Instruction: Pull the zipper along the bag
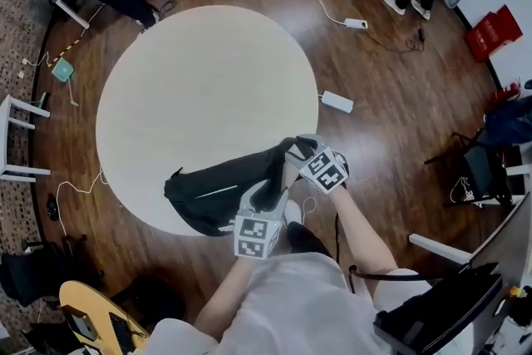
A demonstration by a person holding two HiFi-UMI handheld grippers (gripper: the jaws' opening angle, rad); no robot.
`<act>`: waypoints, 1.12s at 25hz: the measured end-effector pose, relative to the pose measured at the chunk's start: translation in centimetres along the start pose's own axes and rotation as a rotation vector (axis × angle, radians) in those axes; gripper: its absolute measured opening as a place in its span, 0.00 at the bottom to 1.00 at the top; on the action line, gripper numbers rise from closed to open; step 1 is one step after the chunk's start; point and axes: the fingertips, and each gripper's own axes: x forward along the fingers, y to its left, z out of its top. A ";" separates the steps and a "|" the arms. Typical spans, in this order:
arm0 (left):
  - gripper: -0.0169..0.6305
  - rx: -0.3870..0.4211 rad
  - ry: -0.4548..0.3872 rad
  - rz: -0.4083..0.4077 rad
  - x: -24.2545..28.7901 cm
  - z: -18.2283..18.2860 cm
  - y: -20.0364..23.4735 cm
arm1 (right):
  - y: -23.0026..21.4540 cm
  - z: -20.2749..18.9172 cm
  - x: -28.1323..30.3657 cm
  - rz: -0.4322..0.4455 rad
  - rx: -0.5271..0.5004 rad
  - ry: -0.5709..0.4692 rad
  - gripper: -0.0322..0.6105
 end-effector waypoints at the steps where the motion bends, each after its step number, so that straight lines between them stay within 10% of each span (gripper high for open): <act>1: 0.34 -0.024 0.027 -0.009 0.5 -0.8 0.0 | 0.4 -0.6 1.2 0.050 -0.034 0.039 0.36; 19: 0.35 -0.112 0.170 -0.043 3.7 -4.0 -0.6 | -1.3 -5.3 8.9 0.230 -0.237 0.287 0.11; 28: 0.39 -0.353 0.222 0.159 9.4 -7.1 2.7 | -1.3 -5.1 9.1 0.258 -0.215 0.318 0.08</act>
